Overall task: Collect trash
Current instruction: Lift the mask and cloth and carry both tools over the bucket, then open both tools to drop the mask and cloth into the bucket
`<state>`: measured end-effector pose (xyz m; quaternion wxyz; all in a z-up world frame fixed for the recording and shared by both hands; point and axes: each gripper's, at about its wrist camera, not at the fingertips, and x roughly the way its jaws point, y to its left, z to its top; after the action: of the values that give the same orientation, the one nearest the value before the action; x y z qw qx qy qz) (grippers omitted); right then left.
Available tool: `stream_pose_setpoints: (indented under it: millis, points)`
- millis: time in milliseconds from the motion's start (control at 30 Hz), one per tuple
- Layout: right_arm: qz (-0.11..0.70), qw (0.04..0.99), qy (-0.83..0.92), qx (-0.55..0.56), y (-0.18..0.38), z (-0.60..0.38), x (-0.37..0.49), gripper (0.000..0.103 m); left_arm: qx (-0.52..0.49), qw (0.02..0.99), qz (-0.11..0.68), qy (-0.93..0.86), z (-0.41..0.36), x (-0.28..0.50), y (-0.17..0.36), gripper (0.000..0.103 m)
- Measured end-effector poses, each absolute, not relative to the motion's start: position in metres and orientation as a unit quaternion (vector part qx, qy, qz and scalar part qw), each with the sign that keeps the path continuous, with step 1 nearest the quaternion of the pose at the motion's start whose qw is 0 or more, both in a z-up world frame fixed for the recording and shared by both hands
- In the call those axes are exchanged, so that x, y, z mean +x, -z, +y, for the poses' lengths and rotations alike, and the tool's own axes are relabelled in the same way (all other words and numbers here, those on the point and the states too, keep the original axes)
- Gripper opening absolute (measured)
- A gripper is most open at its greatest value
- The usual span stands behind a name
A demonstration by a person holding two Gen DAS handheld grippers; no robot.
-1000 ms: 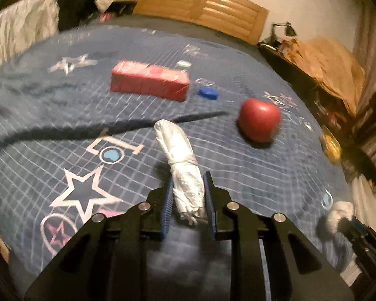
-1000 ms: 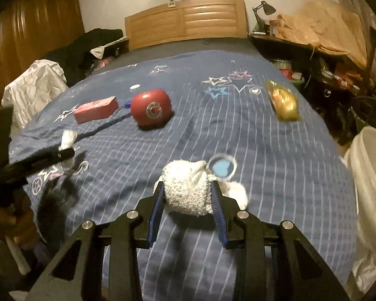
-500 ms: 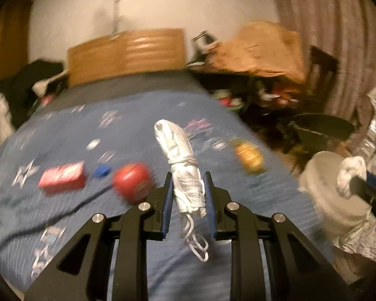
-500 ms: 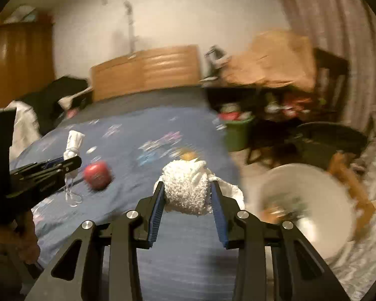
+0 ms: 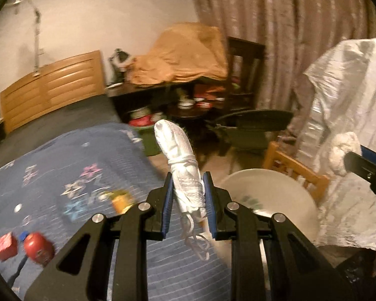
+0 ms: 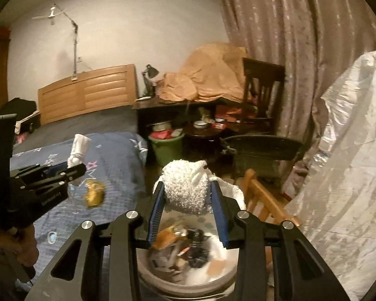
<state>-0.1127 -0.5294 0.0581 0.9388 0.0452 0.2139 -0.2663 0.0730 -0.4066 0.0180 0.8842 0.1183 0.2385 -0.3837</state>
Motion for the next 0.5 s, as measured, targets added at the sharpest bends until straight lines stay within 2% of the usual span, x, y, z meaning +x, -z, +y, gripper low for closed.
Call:
stream_pose_setpoints:
  millis: [233,500]
  points:
    - [0.225,0.932,0.273,0.074,-0.048,-0.578,-0.108,0.038,0.147,0.856,0.248,0.428,-0.464,0.067,0.004,0.022]
    - [0.239,0.928,0.262,0.112,-0.015,-0.611,-0.090,0.038,0.168,0.841,0.269,0.438,-0.489,0.072,0.030,0.022]
